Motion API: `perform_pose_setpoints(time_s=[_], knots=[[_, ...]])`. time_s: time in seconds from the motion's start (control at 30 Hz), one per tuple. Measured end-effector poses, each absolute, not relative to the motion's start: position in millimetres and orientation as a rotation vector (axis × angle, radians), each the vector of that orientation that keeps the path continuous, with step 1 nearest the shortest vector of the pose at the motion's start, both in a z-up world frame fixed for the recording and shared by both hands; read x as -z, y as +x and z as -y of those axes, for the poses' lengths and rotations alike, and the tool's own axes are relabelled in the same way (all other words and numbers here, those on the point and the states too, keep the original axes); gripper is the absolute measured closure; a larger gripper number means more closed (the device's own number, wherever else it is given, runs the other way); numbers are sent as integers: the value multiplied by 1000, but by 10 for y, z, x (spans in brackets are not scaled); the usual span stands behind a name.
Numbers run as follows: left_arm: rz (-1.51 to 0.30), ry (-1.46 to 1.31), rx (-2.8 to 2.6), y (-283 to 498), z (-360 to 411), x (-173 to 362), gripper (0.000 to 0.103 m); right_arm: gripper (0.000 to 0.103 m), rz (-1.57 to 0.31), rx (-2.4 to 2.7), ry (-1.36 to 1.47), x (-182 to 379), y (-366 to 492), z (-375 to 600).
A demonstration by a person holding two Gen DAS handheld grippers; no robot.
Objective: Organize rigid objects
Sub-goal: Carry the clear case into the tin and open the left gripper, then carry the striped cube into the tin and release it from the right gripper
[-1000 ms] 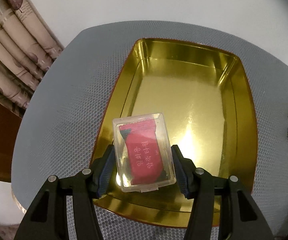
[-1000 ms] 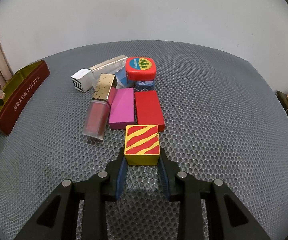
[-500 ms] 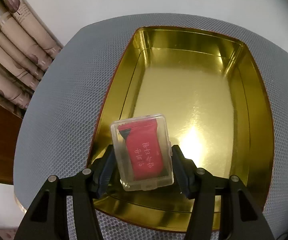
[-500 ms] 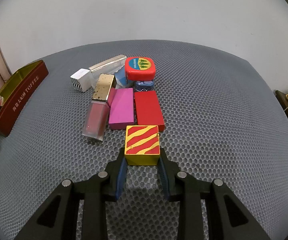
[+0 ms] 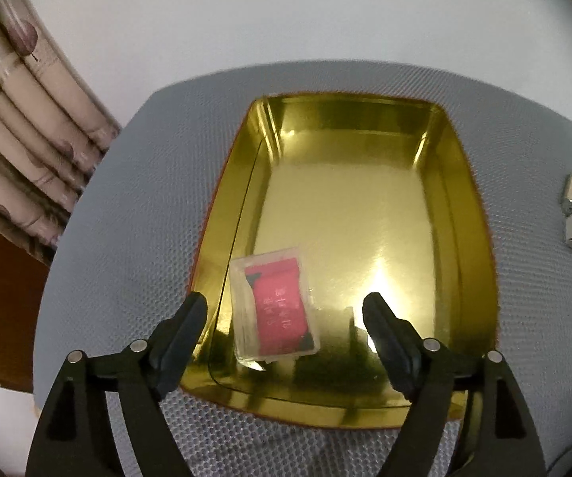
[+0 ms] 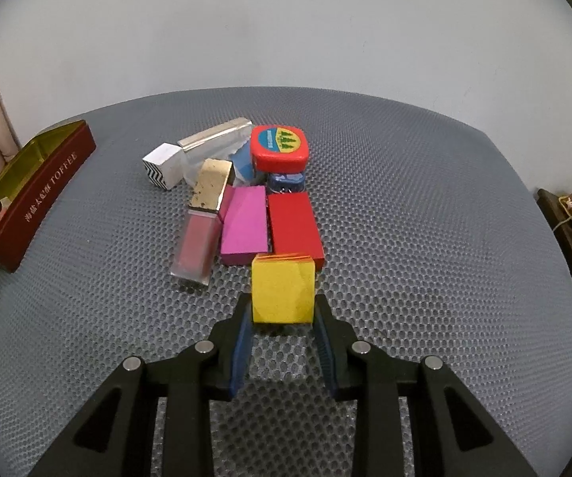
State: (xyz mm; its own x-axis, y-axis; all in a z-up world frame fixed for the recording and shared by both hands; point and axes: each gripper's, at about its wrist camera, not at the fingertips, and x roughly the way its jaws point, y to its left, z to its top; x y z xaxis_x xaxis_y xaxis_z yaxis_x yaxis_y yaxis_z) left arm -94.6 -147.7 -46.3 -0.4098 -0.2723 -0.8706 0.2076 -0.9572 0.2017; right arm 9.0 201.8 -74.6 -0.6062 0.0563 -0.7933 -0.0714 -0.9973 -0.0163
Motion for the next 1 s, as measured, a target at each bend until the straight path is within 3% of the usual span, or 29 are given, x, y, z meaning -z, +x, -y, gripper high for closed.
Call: perform_pose_setpoints(time_s=[0.67, 1.0], knots=[[-97, 1312, 2496, -374, 1666, 44, 20, 73, 37, -2802, -1316, 465, 82, -1766], [-201, 1279, 2450, -222, 1944, 5, 20, 73, 162, -2932, -1300, 203, -72, -1227]])
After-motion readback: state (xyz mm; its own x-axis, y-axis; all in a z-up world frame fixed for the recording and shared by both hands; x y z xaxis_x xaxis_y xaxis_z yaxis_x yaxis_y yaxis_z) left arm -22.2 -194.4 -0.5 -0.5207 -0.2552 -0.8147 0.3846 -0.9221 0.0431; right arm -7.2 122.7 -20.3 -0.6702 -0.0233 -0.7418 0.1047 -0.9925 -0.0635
